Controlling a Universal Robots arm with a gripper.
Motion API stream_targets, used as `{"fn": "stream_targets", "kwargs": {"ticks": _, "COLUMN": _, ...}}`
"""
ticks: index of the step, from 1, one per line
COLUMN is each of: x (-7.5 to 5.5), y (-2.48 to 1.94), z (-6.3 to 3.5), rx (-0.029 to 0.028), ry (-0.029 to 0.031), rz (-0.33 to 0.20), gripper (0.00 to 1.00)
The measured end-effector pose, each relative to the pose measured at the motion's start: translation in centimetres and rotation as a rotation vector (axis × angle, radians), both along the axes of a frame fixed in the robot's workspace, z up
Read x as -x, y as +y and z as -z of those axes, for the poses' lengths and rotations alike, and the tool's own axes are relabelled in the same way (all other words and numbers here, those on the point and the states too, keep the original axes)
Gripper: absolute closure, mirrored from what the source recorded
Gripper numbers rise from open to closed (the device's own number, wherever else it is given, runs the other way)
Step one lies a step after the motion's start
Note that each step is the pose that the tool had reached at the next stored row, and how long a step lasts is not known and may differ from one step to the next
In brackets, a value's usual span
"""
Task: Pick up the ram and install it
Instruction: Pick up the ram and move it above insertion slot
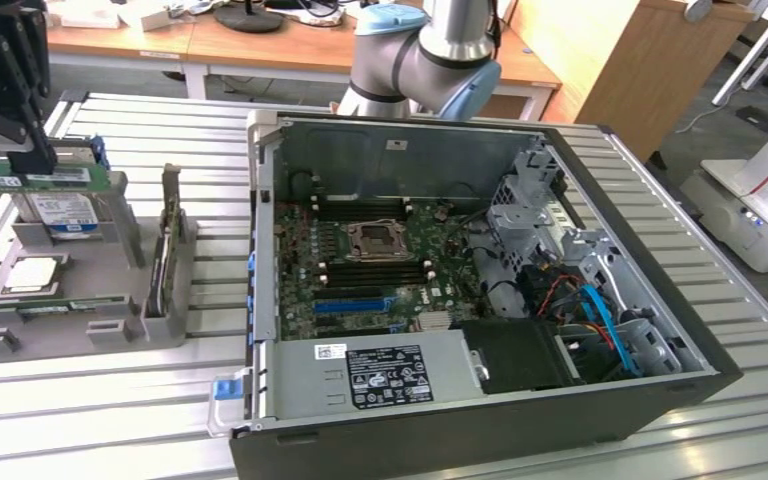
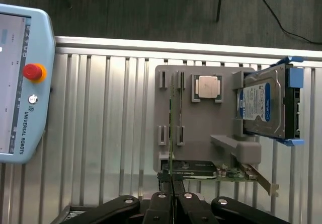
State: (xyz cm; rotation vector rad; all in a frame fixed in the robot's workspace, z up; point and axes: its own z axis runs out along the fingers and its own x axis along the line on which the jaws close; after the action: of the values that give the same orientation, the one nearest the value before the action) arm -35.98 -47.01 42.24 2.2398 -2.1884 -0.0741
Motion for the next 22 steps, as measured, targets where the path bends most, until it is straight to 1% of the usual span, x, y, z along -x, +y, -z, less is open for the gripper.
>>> {"fn": "stream_targets", "kwargs": {"ticks": 6, "x": -0.8, "y": -0.09, "z": 0.00, "rx": 0.0000, "ry": -0.0001, "rz": 0.000, "gripper": 0.88}}
{"fn": "stream_targets", "kwargs": {"ticks": 22, "x": -2.5, "y": -0.28, "z": 0.00, "rx": 0.0000, "ry": -0.0001, "rz": -0.004, "gripper": 0.88}}
